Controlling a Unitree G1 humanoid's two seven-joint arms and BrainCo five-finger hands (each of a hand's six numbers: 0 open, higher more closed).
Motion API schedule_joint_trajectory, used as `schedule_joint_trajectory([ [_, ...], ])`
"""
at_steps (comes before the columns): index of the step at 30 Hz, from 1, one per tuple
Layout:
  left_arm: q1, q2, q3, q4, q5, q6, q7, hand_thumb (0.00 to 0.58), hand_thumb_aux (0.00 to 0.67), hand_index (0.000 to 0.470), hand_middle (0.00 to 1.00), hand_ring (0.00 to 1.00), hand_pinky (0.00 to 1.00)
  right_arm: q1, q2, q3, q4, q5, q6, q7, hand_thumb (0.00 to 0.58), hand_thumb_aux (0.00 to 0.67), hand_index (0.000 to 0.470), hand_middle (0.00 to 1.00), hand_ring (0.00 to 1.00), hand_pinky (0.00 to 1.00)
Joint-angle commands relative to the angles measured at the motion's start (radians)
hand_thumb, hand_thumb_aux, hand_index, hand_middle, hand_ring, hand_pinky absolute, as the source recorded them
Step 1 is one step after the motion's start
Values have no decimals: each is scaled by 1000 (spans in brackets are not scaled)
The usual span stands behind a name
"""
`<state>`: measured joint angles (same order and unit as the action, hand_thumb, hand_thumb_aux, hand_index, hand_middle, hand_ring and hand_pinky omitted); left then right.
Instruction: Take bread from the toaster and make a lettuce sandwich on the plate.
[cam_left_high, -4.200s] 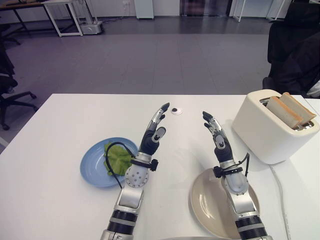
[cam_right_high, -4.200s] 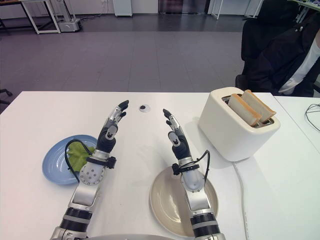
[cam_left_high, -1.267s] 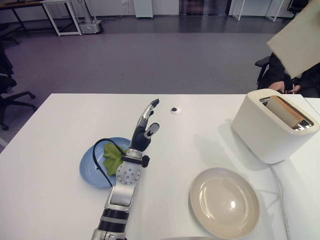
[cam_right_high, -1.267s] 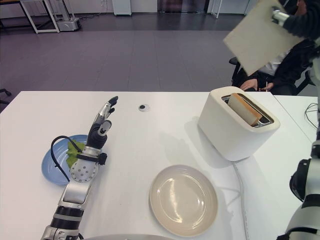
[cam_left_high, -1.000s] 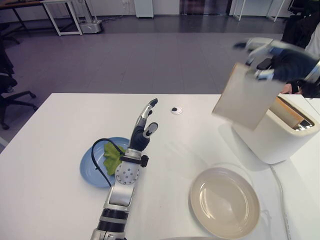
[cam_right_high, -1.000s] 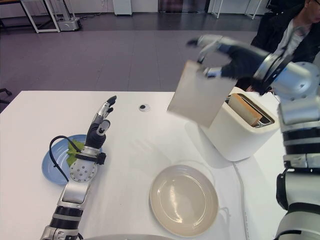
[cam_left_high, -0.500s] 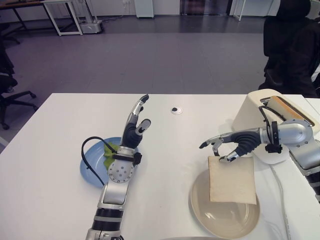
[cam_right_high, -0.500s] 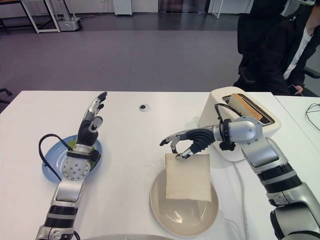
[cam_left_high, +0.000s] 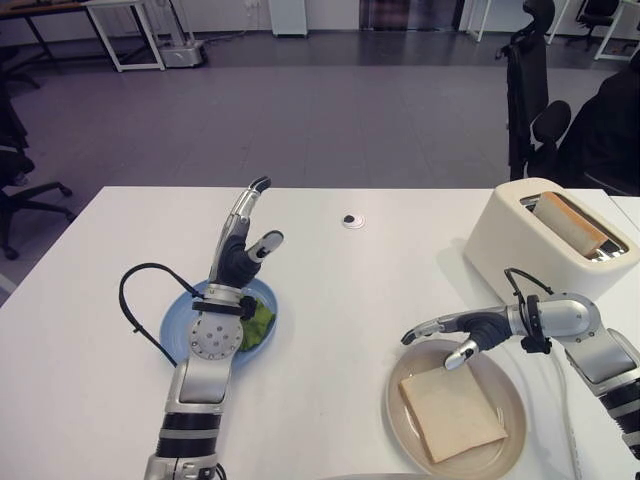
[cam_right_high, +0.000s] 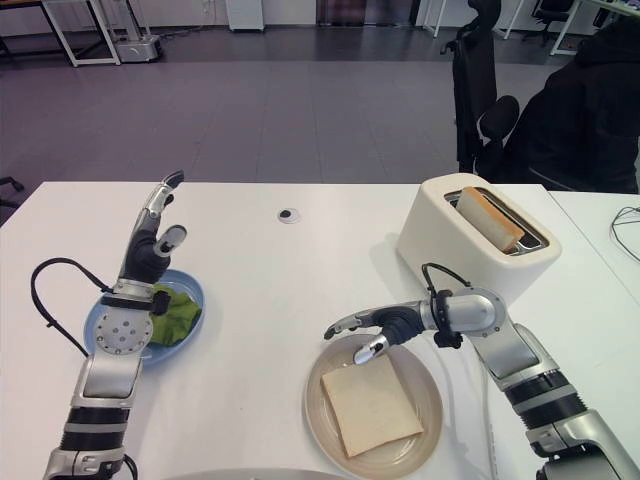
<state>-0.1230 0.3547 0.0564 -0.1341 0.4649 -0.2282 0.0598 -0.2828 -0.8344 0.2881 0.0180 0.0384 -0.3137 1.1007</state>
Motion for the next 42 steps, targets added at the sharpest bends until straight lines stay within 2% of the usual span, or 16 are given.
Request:
schedule_joint_trajectory([
  [1,1,153,-3,-11,273,85,5,0,0,0,0,0,0,-49,-7,-64,-42,26,27,-10,0,0,0,0,0,0],
  [4,34,299,-41,6,580,214,-55,0,0,0,0,0,0,-81,-2,-110,-61,54,50,-19,0,0,0,0,0,0],
  [7,74,360,-54,22,685,312,-191,0,0,0,0,0,0,-104,2,-141,-62,74,65,-22,0,0,0,0,0,0],
  [11,116,396,-70,24,701,365,-317,0,0,0,0,0,0,-81,8,-153,-53,73,69,-27,0,0,0,0,0,0],
  [27,163,417,-148,16,535,311,-484,0,0,0,0,0,0,-119,31,-157,-5,34,63,-77,0,0,0,0,0,0],
  [28,166,418,-158,25,533,311,-494,79,47,33,0,0,0,-119,31,-159,-7,35,63,-78,0,0,0,0,0,0],
  [30,172,414,-178,38,520,308,-514,316,218,153,0,0,0,-120,33,-163,-6,34,60,-84,0,0,0,0,0,0],
  [31,170,411,-188,43,515,305,-519,458,363,254,0,0,0,-119,33,-165,-6,33,59,-87,0,0,0,0,0,0],
  [32,165,408,-197,43,513,302,-516,562,552,387,0,0,0,-117,33,-165,-6,32,58,-90,0,0,0,0,0,0],
  [33,163,404,-200,42,508,299,-510,580,670,470,0,0,0,-115,34,-164,-5,30,57,-92,0,0,0,0,0,0],
  [42,123,351,-195,-24,426,266,-430,580,670,470,0,0,0,-119,45,-153,32,-14,36,-118,0,0,0,0,0,0],
])
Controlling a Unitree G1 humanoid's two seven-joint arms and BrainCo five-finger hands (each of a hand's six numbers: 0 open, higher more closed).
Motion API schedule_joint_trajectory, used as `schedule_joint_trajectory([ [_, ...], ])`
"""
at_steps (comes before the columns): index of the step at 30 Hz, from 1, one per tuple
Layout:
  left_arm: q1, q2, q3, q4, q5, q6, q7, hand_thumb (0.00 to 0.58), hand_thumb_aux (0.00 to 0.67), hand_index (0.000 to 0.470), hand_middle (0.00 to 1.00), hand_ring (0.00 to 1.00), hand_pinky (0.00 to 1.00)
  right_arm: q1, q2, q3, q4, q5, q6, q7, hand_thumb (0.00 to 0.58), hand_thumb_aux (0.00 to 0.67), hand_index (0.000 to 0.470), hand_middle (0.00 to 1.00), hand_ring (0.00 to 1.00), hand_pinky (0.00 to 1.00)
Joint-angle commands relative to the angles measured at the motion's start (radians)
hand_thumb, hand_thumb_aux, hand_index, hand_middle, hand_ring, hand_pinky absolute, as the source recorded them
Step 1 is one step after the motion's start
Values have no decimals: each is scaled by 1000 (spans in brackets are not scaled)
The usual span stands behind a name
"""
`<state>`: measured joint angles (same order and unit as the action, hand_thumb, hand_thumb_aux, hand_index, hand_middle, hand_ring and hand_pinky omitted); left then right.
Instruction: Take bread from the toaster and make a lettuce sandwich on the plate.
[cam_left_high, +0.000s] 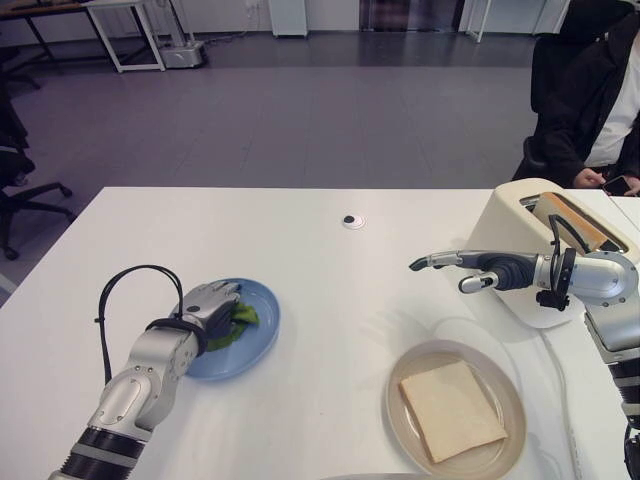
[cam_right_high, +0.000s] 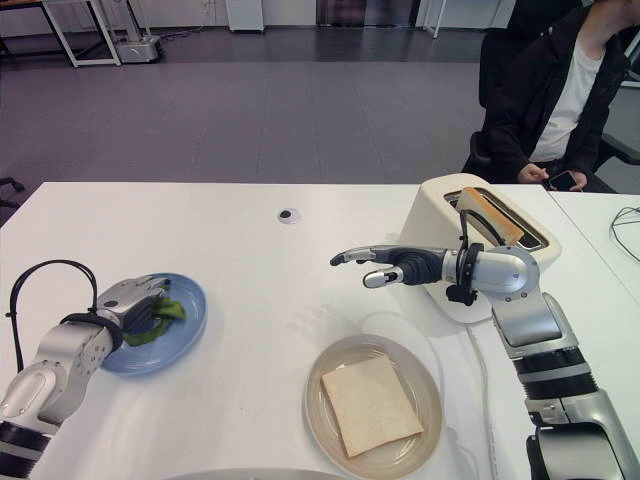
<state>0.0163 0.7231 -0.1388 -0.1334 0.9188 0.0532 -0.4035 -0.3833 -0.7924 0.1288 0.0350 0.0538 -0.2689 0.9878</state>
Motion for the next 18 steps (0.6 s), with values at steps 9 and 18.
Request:
schedule_joint_trajectory([
  [9,-94,-110,9,-303,-71,-26,78,580,670,470,0,0,0,-50,18,-4,77,-76,-26,-60,0,0,0,0,0,0],
  [18,-124,-317,-317,-301,-156,-82,-91,580,670,470,0,0,0,-256,50,-80,310,-218,13,-370,0,0,0,0,0,0],
])
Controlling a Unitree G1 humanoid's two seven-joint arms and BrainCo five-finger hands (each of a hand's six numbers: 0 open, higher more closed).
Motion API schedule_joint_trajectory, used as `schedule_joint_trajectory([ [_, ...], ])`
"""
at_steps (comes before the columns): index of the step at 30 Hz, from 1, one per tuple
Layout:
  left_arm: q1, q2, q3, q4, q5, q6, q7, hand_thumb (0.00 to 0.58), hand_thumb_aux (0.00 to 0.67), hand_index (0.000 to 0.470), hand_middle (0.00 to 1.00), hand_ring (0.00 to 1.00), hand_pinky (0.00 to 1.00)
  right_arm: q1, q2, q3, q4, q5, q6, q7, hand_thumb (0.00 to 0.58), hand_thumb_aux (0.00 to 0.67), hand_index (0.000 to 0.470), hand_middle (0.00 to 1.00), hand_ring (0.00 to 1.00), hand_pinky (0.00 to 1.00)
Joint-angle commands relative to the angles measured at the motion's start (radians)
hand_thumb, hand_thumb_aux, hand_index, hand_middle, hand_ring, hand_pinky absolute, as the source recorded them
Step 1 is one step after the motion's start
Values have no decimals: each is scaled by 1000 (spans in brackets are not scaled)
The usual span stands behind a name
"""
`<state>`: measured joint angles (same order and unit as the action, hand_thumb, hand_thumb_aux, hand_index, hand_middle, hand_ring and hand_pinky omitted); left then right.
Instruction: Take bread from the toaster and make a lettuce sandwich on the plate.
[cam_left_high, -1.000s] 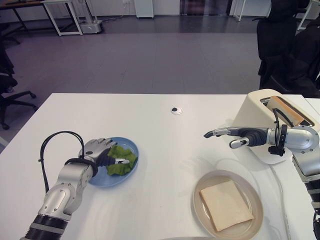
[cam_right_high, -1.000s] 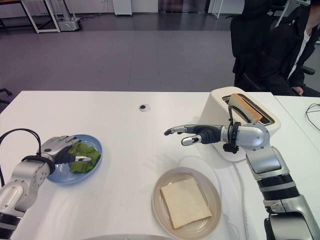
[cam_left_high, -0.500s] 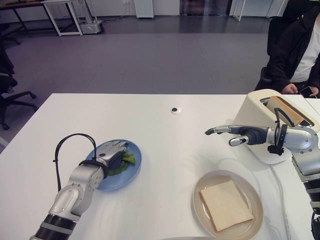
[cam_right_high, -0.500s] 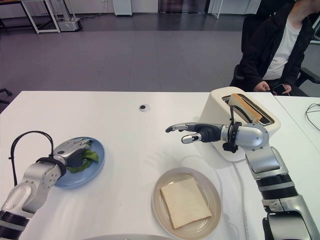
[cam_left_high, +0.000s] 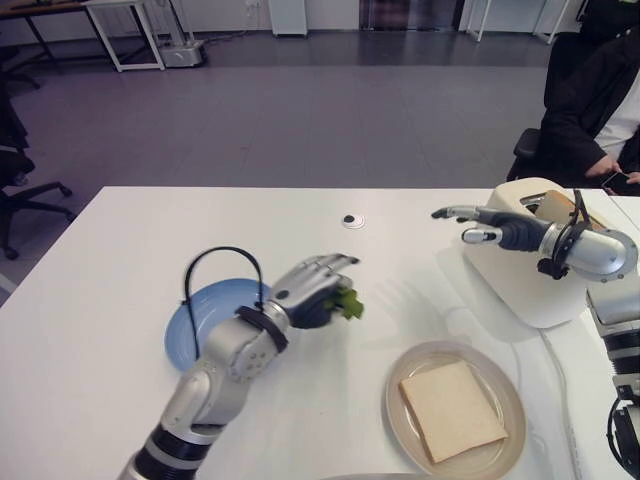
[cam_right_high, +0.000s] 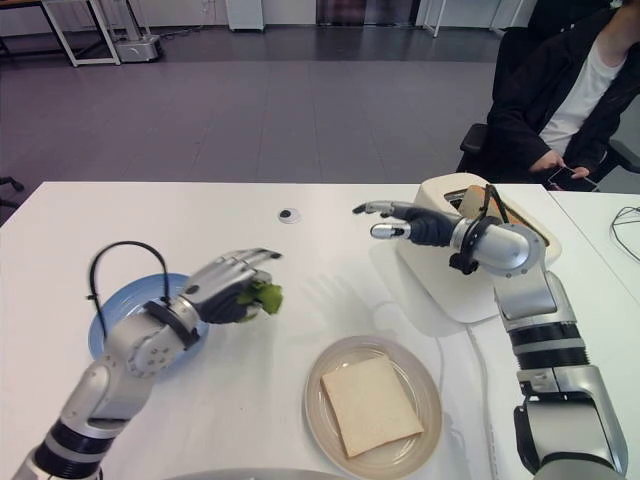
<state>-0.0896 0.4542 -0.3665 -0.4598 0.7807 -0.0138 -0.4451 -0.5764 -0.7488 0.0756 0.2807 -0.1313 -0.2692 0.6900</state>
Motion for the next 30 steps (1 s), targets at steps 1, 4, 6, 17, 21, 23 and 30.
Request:
schedule_joint_trajectory([
  [1,-28,-69,-118,36,-21,-20,-59,580,670,470,0,0,0,-74,7,-30,80,-38,13,-91,0,0,0,0,0,0],
  [4,-51,-119,-180,53,-27,-32,-78,580,670,470,0,0,0,-86,9,-26,101,-41,7,-111,0,0,0,0,0,0],
  [6,-70,-140,-208,78,-14,-43,-76,580,670,470,0,0,0,-84,8,-23,105,-40,6,-115,0,0,0,0,0,0],
  [17,-136,-238,-279,196,-30,-55,-60,580,670,470,0,0,0,-91,16,-12,128,-41,-2,-115,0,0,0,0,0,0],
  [21,-154,-271,-288,235,-28,-63,-32,580,670,470,0,0,0,-88,20,-5,133,-42,-6,-112,0,0,0,0,0,0],
  [23,-162,-284,-299,251,-28,-64,-26,580,670,470,0,0,0,-87,20,-3,133,-42,-7,-109,0,0,0,0,0,0],
  [30,-168,-321,-330,299,-30,-77,11,580,670,470,0,0,0,-75,23,-3,125,-39,-4,-109,0,0,0,0,0,0],
])
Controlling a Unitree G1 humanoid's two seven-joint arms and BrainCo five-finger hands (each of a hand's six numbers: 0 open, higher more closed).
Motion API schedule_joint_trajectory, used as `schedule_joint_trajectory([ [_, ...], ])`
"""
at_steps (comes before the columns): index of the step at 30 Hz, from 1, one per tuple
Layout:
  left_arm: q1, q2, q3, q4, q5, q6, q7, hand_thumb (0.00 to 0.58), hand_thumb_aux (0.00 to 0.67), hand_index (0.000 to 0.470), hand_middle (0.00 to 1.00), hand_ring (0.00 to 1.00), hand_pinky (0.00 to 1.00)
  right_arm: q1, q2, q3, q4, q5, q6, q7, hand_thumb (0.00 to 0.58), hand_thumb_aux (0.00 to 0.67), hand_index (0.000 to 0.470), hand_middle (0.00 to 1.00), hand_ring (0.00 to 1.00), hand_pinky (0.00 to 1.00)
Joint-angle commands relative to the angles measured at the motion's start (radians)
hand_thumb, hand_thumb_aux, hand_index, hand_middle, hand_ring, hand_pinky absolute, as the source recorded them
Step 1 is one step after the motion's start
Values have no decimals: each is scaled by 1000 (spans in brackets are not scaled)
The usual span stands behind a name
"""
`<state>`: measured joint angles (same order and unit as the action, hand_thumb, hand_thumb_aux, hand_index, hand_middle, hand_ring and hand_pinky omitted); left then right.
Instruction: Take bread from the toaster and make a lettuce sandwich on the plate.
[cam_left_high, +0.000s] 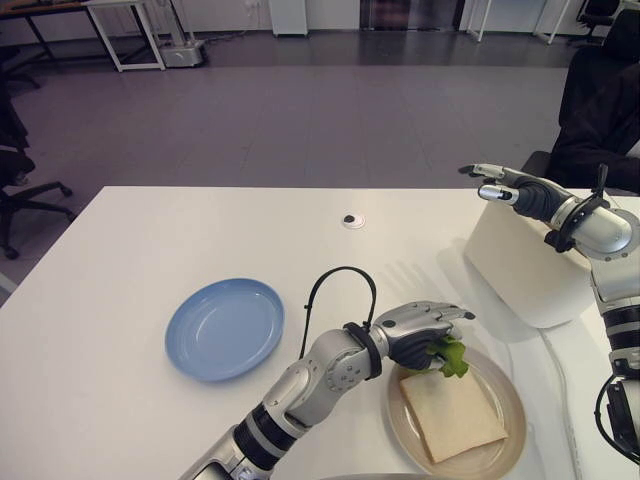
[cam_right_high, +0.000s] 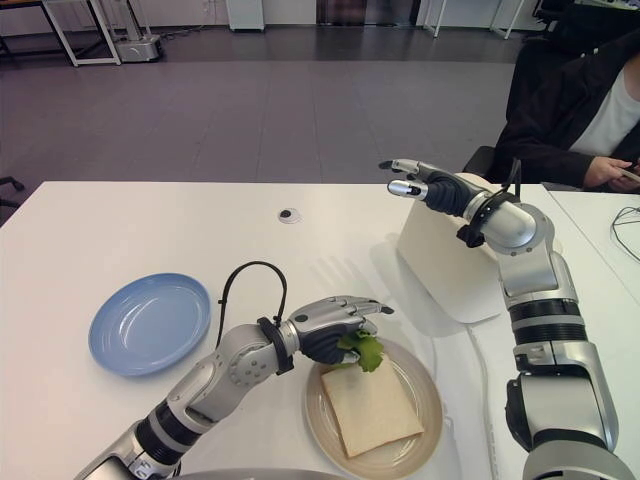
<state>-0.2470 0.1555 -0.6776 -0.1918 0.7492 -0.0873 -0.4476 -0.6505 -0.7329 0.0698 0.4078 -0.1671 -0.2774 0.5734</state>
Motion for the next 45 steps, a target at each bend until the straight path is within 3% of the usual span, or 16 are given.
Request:
schedule_joint_trajectory([
  [1,-10,-27,-26,37,1,-4,16,580,670,470,0,0,0,-1,7,2,-3,-3,4,8,0,0,0,0,0,0],
  [4,3,-35,-42,49,-14,-6,12,580,657,461,0,0,0,4,9,2,-6,-2,3,9,0,0,0,0,0,0],
  [6,12,-39,-53,55,-25,-8,10,559,544,382,0,0,0,6,10,2,-7,-2,2,10,0,0,0,0,0,0],
  [7,18,-44,-58,57,-35,-9,11,551,520,365,0,0,0,7,11,3,-8,-3,2,10,0,0,0,0,0,0],
  [8,19,-44,-67,57,-33,-8,9,517,449,315,0,0,0,9,12,3,-9,-3,2,10,0,0,0,0,0,0],
  [9,19,-41,-75,58,-31,-6,5,505,428,300,0,0,0,10,12,3,-11,-2,2,11,0,0,0,0,0,0],
  [11,18,-32,-84,60,-24,0,-6,517,449,315,0,0,0,12,13,2,-15,-1,2,12,0,0,0,0,0,0],
  [12,17,-25,-89,61,-14,4,-13,485,399,280,0,0,0,13,13,1,-17,0,2,12,0,0,0,0,0,0],
  [13,22,-24,-89,59,-16,7,-15,288,194,136,0,0,0,13,13,1,-19,0,2,13,0,0,0,0,0,0],
  [14,24,-22,-90,56,-16,11,-19,92,55,39,0,0,0,14,13,1,-20,1,2,14,0,0,0,0,0,0],
  [15,25,-19,-92,52,-14,13,-21,0,0,0,0,0,0,13,13,2,-19,1,1,14,0,0,0,0,0,0],
  [25,14,72,-72,-39,-25,34,-138,0,0,0,0,0,0,12,15,3,-11,1,-2,19,0,0,0,0,0,0],
  [32,1,135,-10,-49,2,25,-133,0,0,0,0,0,0,9,17,2,-8,1,-3,22,0,0,0,0,0,0],
  [40,-34,96,-63,68,174,-49,71,0,0,0,0,0,0,12,21,6,-7,1,-8,28,0,0,0,0,0,0],
  [45,-111,89,-114,129,275,-181,237,0,0,0,0,0,0,12,26,8,-8,0,-7,29,0,0,0,0,0,0],
])
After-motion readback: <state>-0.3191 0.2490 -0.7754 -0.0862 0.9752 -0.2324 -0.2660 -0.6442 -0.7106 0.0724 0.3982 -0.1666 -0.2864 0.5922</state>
